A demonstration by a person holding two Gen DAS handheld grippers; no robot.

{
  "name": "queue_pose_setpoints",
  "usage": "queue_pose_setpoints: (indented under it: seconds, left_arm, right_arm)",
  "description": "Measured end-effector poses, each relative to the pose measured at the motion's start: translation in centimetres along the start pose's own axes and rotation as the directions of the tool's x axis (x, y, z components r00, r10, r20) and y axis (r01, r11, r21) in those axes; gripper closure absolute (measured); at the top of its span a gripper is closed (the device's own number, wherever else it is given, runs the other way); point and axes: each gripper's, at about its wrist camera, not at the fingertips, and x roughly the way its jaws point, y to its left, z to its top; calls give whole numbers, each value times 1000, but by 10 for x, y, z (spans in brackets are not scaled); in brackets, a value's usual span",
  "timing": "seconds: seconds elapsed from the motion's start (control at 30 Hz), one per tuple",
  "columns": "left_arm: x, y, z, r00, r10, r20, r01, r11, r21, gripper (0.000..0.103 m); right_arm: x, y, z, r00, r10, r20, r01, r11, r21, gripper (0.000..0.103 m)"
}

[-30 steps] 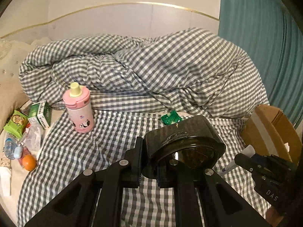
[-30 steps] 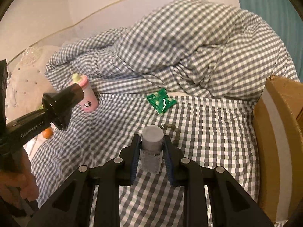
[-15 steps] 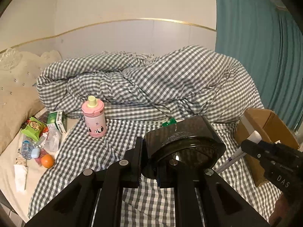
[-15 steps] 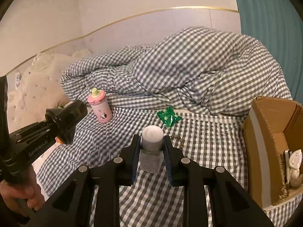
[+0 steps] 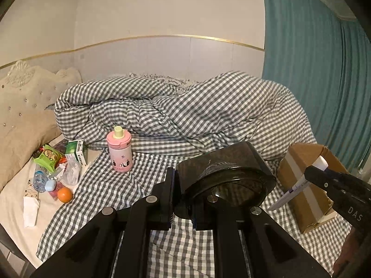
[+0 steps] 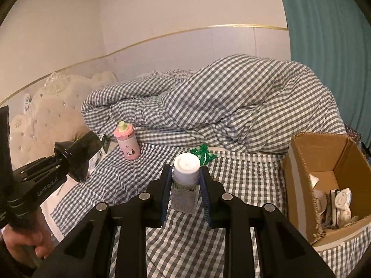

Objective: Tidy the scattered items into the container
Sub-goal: 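Carry the black cable with the left gripper while the right carries the toothpaste tube to the box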

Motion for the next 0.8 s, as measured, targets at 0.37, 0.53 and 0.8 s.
queue_pose_setpoints:
  seconds: [0.37, 0.53, 0.8]
  left_arm:
    - [-13, -30, 8, 999, -43, 23, 43, 999, 2, 92]
    - [-14, -52, 16, 996, -83, 34, 82, 996, 20, 92]
    - [-10, -95, 22, 987, -156, 30, 155, 987, 53, 92]
  right_arm:
    - [-34, -22, 7, 997, -57, 45, 57, 998, 1, 79]
    - [-53, -42, 10, 993, -94, 69, 92, 996, 20, 79]
    - [-79, -74, 13, 982, -168, 90, 164, 985, 47, 79]
